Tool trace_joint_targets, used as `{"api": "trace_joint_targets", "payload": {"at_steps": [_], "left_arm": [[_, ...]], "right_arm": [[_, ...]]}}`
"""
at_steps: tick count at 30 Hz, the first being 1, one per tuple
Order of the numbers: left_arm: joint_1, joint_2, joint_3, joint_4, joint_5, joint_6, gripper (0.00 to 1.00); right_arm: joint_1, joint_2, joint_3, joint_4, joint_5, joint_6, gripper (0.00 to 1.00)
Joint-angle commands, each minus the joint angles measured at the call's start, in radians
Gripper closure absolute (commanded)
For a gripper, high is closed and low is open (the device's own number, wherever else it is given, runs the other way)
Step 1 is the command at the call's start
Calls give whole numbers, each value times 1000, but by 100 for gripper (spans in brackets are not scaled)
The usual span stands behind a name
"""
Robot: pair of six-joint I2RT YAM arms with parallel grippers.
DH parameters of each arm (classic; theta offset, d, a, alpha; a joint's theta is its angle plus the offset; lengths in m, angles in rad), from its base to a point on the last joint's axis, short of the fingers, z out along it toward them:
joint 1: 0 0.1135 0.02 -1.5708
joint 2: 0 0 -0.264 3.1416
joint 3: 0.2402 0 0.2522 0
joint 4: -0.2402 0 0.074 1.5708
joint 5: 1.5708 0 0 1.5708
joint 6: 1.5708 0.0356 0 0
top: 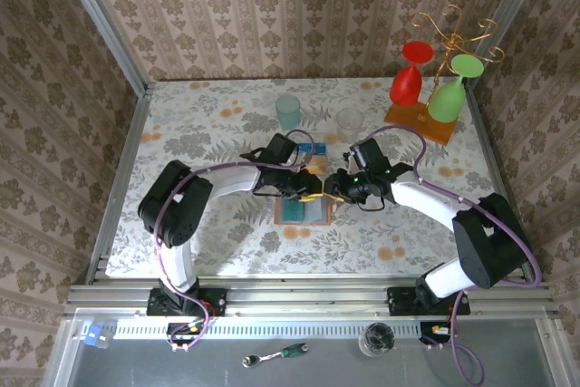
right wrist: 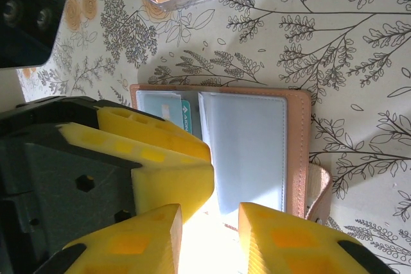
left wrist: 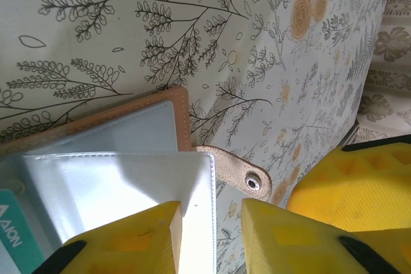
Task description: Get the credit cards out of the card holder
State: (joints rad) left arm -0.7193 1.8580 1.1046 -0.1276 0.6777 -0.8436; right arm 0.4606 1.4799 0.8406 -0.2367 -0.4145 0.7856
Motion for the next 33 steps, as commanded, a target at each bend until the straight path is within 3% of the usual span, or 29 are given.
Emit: {"api": "trace_joint_targets", "payload": {"at_steps": [1,12,33], "left_arm": [[-3,16,38,-24,21,18,68],[40,-34,9,-40,18,38,66],[160,-176,-176,-22,15,61,65]], "right_arm": [[-2,-18,7,-27,10,-2,70],[3,33,26,-28,-30,3,68],[131,180,96,4,-95,41,66]]}}
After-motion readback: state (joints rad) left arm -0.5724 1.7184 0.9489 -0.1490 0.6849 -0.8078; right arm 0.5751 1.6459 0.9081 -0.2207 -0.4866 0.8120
